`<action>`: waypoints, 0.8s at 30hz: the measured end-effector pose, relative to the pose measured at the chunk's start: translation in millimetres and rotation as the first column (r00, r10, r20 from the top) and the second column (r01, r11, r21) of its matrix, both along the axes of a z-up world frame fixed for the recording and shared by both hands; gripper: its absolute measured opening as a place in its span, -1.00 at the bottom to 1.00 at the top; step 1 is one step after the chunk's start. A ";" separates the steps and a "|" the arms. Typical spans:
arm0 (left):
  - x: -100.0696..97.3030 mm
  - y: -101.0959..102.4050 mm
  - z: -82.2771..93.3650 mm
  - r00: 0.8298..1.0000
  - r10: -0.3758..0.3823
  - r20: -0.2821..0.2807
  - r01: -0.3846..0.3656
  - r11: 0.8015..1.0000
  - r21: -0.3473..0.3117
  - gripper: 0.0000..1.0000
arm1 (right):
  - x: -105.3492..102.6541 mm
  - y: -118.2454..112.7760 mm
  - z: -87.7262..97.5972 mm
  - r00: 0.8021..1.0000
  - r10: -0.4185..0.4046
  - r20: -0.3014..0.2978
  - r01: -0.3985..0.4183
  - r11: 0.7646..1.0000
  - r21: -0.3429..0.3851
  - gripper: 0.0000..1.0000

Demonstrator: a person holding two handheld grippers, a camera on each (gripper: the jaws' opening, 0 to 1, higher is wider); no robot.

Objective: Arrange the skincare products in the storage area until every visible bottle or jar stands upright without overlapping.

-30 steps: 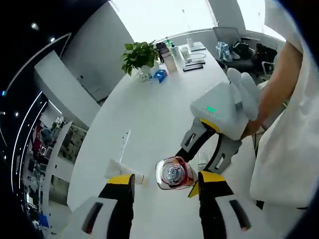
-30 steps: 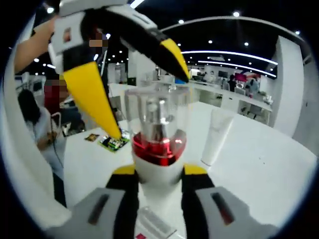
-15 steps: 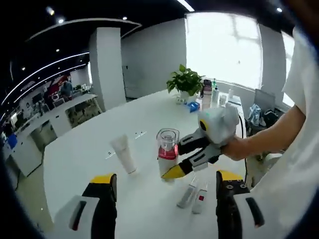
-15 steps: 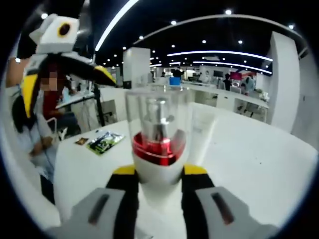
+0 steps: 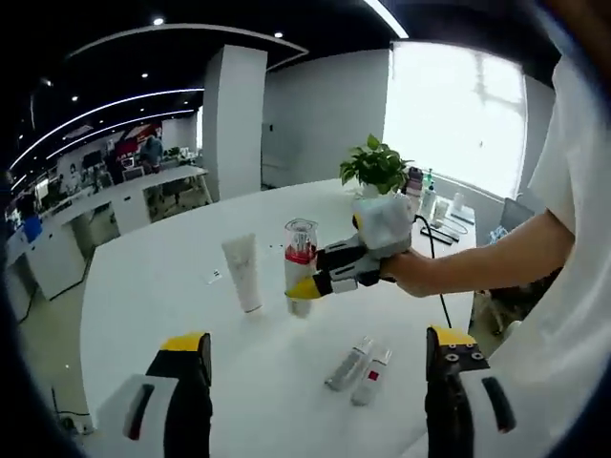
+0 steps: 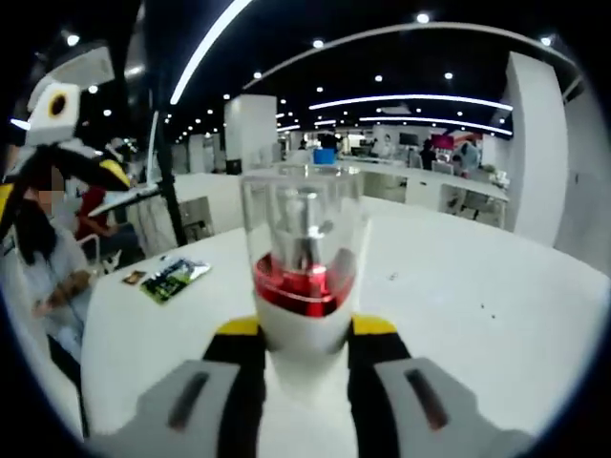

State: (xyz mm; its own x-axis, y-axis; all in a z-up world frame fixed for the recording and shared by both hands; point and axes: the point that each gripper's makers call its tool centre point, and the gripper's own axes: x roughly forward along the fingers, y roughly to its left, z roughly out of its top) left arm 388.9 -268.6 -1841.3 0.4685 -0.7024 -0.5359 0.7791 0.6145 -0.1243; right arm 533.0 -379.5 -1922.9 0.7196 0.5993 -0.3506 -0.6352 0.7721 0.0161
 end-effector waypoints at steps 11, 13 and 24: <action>5.1 16.2 4.4 0.996 0.066 0.058 -0.066 0.998 0.010 0.85 | 30.6 -16.1 -15.6 0.999 -0.036 -0.018 0.036 0.999 0.010 -0.41; 6.4 17.7 2.4 0.996 0.068 0.052 -0.069 0.997 0.020 0.84 | 34.7 -18.4 -18.7 0.999 -0.045 -0.026 0.045 0.999 0.019 -0.41; 16.2 17.2 -2.8 0.996 0.086 0.036 -0.088 0.995 0.046 0.79 | 55.6 -19.8 -36.7 0.998 -0.061 -0.029 0.062 0.998 0.025 -0.41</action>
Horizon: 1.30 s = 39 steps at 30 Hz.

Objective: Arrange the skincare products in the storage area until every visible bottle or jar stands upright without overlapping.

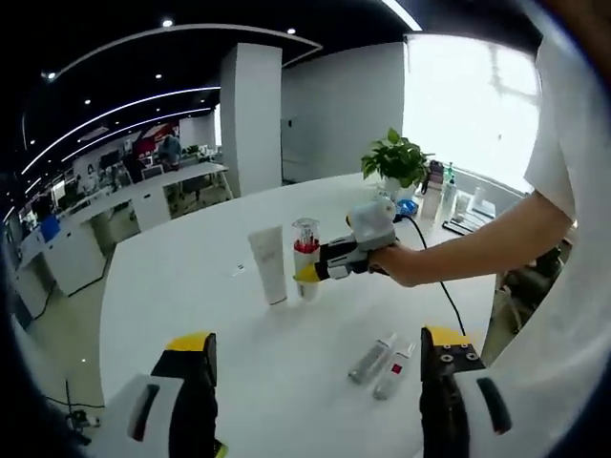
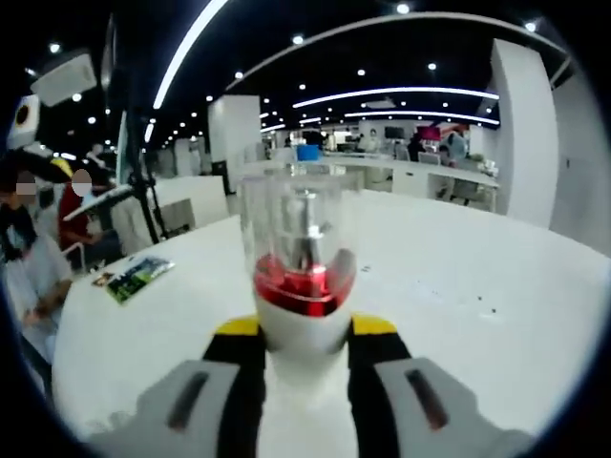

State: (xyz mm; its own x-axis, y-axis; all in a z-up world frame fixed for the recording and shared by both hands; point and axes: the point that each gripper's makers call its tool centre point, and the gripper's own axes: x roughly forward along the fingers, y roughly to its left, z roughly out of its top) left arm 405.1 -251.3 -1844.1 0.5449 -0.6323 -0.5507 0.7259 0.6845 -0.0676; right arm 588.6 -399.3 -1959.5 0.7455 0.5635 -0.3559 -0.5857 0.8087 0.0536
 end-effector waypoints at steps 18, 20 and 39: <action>20.4 2.6 -6.4 1.000 0.020 -0.001 -0.020 1.000 0.015 0.77 | 11.0 -5.8 -15.1 1.000 -0.014 0.011 0.014 1.000 -0.021 -0.40; 19.5 3.6 -9.2 1.000 0.018 -0.005 -0.018 1.000 0.025 0.76 | 13.1 -7.1 -14.8 1.000 -0.023 0.012 0.023 1.000 -0.012 -0.40; 12.1 12.8 -10.8 0.999 0.050 -0.003 -0.050 0.998 0.028 0.72 | 15.3 -9.1 -13.1 0.996 -0.061 0.071 0.058 0.997 0.044 -0.35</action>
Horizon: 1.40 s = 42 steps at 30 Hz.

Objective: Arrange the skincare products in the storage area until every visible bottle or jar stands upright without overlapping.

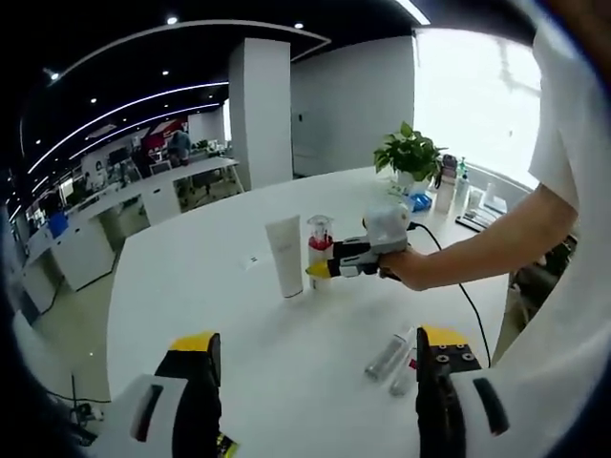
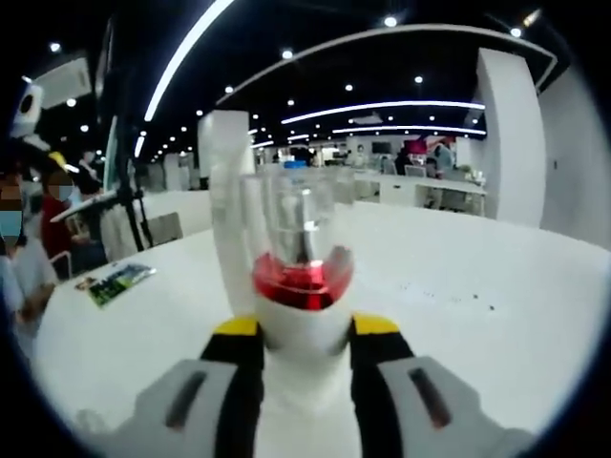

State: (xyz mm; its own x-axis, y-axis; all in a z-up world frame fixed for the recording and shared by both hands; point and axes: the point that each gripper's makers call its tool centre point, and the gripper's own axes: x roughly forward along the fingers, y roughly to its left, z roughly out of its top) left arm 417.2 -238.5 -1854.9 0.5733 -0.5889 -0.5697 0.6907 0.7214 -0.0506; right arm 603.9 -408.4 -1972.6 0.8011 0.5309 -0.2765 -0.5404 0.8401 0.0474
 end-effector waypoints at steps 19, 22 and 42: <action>-9.1 -1.1 -1.6 1.000 0.010 0.004 -0.010 1.000 -0.013 0.69 | -18.9 -5.5 -26.5 0.979 0.169 -0.115 -0.176 0.983 -0.057 -0.20; -10.6 1.0 -2.6 1.000 0.007 0.007 -0.007 1.000 -0.002 0.68 | -22.6 -5.0 -27.5 0.962 0.244 -0.125 -0.256 0.962 -0.096 -0.27; -16.3 0.4 -13.3 1.000 -0.003 -0.012 0.004 1.000 0.021 0.66 | -19.7 0.1 -22.8 0.883 0.439 -0.166 -0.462 0.877 -0.136 -0.49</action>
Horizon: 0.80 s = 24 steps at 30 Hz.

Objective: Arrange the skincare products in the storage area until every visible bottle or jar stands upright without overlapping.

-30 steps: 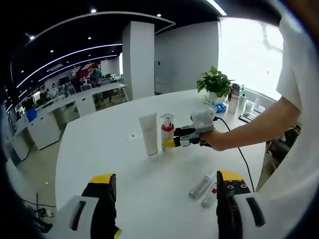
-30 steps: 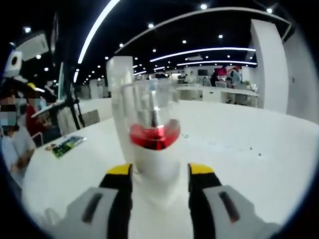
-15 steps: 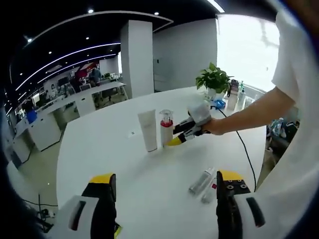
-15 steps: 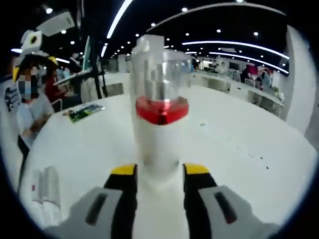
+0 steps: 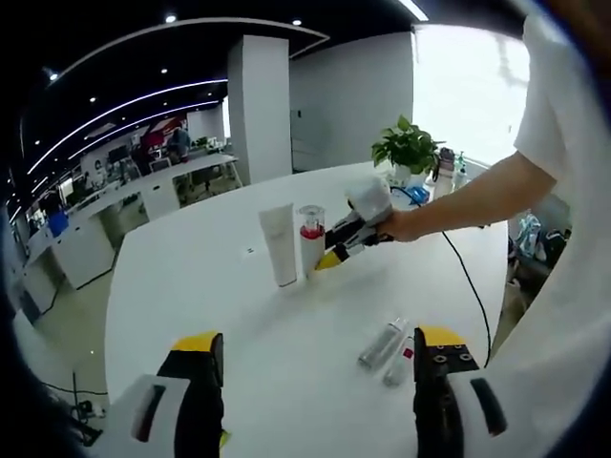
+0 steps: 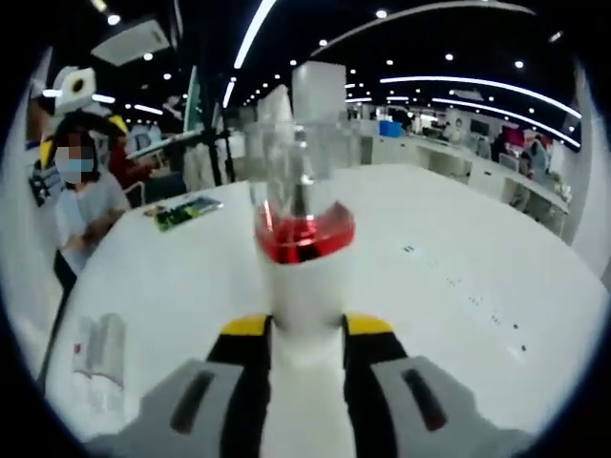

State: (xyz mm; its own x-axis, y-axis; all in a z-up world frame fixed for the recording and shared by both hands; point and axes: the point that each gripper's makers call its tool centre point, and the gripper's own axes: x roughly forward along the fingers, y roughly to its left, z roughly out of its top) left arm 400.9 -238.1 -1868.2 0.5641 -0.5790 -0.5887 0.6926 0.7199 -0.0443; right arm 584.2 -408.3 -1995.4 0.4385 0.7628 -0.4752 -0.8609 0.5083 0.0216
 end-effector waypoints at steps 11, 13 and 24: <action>-0.2 1.1 -1.0 1.000 -0.001 -0.005 0.001 1.000 -0.001 0.65 | 1.9 4.9 -5.5 1.000 0.016 0.007 -0.016 1.000 -0.027 -0.51; -1.0 2.3 -2.3 1.000 -0.001 -0.008 0.001 1.000 0.006 0.64 | 1.7 5.4 -5.1 1.000 0.026 0.008 -0.025 0.999 -0.034 -0.51; -6.0 3.9 -4.3 1.000 -0.001 -0.012 0.001 1.000 0.007 0.64 | -0.8 4.6 -5.0 0.992 0.123 0.012 -0.122 0.990 -0.073 -0.52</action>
State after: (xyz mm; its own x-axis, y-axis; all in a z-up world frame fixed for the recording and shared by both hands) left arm 394.9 -234.3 -1872.4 0.5564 -0.5756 -0.5993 0.6931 0.7193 -0.0475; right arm 583.4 -403.8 -2000.4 0.3520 0.7756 -0.5240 -0.9168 0.3985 -0.0259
